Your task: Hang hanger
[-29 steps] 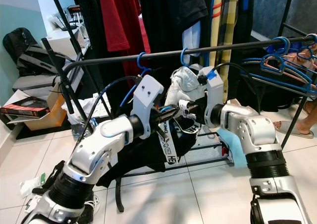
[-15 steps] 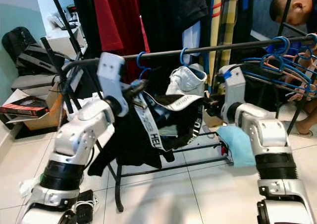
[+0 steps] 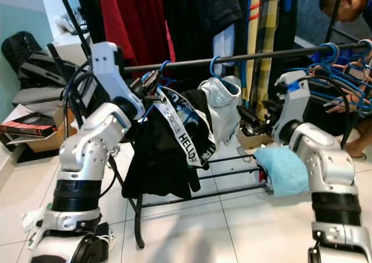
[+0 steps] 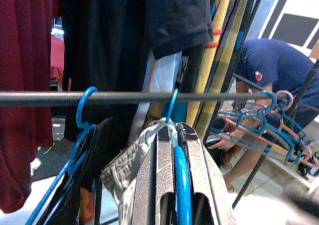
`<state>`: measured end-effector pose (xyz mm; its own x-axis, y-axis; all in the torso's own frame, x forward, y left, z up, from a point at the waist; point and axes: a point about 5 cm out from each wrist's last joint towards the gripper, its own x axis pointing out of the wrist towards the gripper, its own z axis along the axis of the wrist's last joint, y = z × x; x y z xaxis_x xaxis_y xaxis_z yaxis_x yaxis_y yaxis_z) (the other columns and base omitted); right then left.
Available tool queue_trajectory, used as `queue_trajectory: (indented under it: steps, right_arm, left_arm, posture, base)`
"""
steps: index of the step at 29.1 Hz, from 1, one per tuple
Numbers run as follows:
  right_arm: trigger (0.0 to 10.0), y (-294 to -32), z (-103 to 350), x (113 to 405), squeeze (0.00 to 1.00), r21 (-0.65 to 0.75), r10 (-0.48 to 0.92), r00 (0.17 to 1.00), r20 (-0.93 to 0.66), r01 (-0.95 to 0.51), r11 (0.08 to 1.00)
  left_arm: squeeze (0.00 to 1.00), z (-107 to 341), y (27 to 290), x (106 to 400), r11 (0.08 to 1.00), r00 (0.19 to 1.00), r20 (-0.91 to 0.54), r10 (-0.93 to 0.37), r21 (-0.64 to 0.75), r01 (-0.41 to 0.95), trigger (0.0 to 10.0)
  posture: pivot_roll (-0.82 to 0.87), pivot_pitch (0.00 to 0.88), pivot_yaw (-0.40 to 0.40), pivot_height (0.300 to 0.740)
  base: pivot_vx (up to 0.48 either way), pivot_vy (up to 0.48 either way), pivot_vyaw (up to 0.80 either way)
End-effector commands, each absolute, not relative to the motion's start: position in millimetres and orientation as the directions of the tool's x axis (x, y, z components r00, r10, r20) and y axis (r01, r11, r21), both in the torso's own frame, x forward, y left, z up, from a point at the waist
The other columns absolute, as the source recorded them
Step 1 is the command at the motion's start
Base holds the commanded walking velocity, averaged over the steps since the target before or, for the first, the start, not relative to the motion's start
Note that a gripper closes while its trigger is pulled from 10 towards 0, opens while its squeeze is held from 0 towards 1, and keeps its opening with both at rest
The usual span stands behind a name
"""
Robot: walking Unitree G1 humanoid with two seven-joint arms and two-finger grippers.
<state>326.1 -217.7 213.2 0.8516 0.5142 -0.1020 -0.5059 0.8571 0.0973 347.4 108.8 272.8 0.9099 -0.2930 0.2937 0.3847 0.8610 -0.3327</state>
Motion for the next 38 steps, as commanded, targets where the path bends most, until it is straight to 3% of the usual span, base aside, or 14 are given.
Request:
queue_trajectory:
  steps: [1,2,4,8,11,13,20,25,27,30,38]
  right_arm:
    - [10.0,-212,218,325,1.00,0.105,0.547,0.833,-0.085,-0.538,0.836]
    - [10.0,-194,210,307,0.00,0.150,0.696,0.711,-0.097,-0.681,0.717]
    - [10.0,-168,187,287,0.00,0.303,0.814,0.573,-0.100,-0.761,0.573]
    - [10.0,-166,183,286,0.00,0.331,0.814,0.573,-0.097,-0.752,0.569]
    - [10.0,-159,177,279,0.00,0.404,0.852,0.520,-0.058,-0.769,0.496]
    - [10.0,-159,177,279,0.00,0.404,0.852,0.520,-0.058,-0.769,0.496]
    - [10.0,-154,181,288,0.00,0.577,0.785,0.607,0.121,-0.687,0.442]
    - [10.0,-154,184,288,0.00,0.601,0.772,0.612,0.169,-0.685,0.412]
    - [10.0,-154,200,293,0.00,0.638,0.707,0.622,0.336,-0.703,0.315]
    - [10.0,-152,208,296,0.00,0.655,0.667,0.626,0.404,-0.707,0.267]
    - [10.0,-133,211,303,0.00,0.706,0.636,0.640,0.432,-0.678,0.203]
  left_arm:
    - [0.00,276,110,347,0.854,0.908,0.308,-0.284,-0.349,0.385,10.0]
    - [0.00,282,111,347,0.842,0.908,0.324,-0.266,-0.380,0.382,10.0]
    - [0.00,297,114,348,0.794,0.902,0.373,-0.218,-0.470,0.386,10.0]
    - [0.00,302,114,348,0.780,0.897,0.387,-0.215,-0.484,0.396,10.0]
    - [0.00,327,113,341,0.705,0.837,0.496,-0.229,-0.508,0.494,10.0]
    - [0.00,327,113,341,0.705,0.837,0.496,-0.229,-0.508,0.494,10.0]
    - [0.00,360,112,327,0.554,0.743,0.633,-0.215,-0.548,0.627,10.0]
    - [0.00,364,113,325,0.530,0.730,0.650,-0.212,-0.551,0.645,10.0]
    - [0.00,373,115,322,0.467,0.704,0.681,-0.202,-0.565,0.680,10.0]
    - [0.00,376,116,321,0.439,0.695,0.691,-0.199,-0.572,0.693,10.0]
    - [0.00,382,115,316,0.387,0.670,0.717,-0.194,-0.572,0.723,10.0]
  posture:
    - [-0.11,0.000,0.071,0.740]
    - [-0.10,0.000,0.073,0.740]
    - [-0.10,0.000,0.075,0.740]
    - [-0.10,0.000,0.075,0.740]
    - [-0.09,0.000,0.072,0.740]
    - [-0.09,0.000,0.072,0.740]
    - [-0.09,0.000,0.068,0.740]
    - [-0.09,0.000,0.068,0.740]
    - [-0.08,0.000,0.067,0.740]
    - [-0.08,0.000,0.064,0.740]
    - [-0.08,0.000,0.062,0.740]
  base:
    - [0.000,0.000,0.00]
    - [0.000,0.000,0.00]
    - [0.000,0.000,0.00]
    - [0.000,0.000,0.00]
    - [0.000,0.000,0.00]
    - [0.000,0.000,0.00]
    - [0.000,0.000,0.00]
    - [0.000,0.000,0.00]
    - [0.000,0.000,0.00]
    - [0.000,0.000,0.00]
    - [0.000,0.000,0.00]
